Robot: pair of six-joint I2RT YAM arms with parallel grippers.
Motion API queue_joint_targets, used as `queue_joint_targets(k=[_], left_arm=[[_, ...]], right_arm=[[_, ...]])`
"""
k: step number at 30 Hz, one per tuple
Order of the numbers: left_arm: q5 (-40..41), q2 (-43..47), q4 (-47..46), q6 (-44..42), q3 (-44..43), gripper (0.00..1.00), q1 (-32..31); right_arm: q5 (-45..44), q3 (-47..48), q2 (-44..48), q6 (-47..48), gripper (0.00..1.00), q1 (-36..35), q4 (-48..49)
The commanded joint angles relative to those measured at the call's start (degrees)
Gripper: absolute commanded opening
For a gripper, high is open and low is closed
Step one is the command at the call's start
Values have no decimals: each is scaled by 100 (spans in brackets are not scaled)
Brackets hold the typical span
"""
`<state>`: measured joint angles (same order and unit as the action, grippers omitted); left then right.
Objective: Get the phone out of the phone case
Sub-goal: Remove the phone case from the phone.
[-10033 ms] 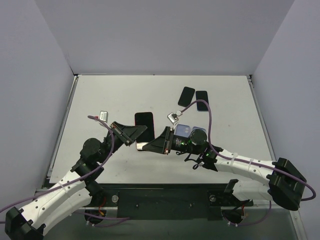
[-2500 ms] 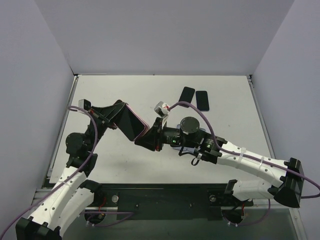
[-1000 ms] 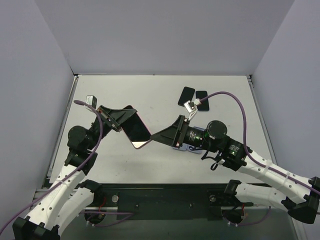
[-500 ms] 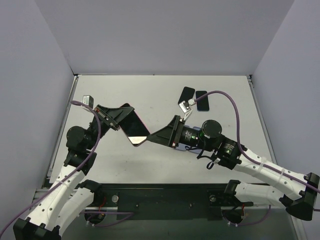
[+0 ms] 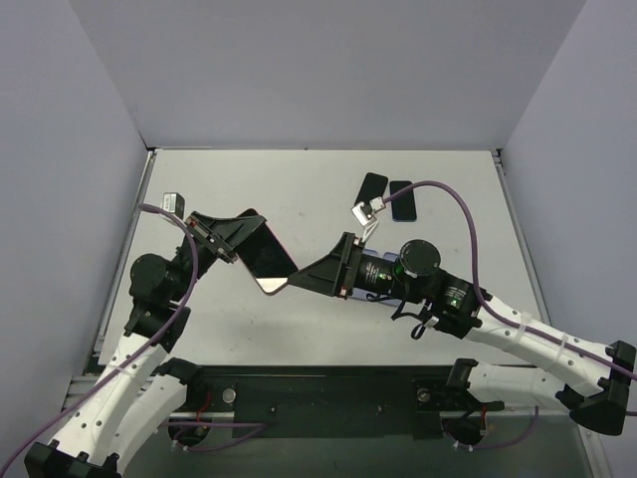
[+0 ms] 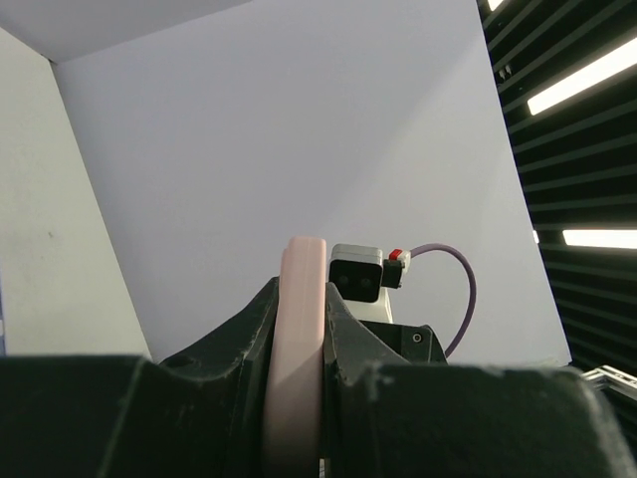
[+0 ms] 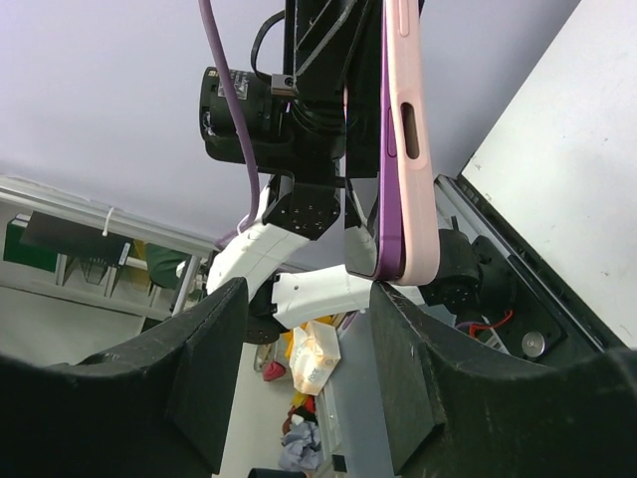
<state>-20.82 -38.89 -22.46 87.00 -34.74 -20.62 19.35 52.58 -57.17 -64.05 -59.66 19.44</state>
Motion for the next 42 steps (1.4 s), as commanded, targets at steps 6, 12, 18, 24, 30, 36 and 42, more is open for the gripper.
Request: queue_joint_targets(k=[6,12,18,24,30,36,42], left_arm=[[-62,84,-760,361,-208,0,-3],[-203,75,-787,370,-305,0,-3],[-1299,-372,-795,265,-674,0,-3],[-2023,-619,-331,-165,-1122,0,-3],[-2119,-689,-233,-263,-1237,0,-12],[-2207,-673,-22,-438,-1228,19,14],[-1514,38,943,-1421,-1227,77,146]], right_arm=[[-28,104,-172,77,47,165,420],[24,165,-347,112,47,279,403],[481,682,-725,297,45,577,-28],[1263,1079,-1147,421,36,710,-213],[1185,983,-1569,-150,29,613,745],[1158,1018,-1842,-502,4,543,1368],[1176,667,-1614,-1240,0,753,2070]])
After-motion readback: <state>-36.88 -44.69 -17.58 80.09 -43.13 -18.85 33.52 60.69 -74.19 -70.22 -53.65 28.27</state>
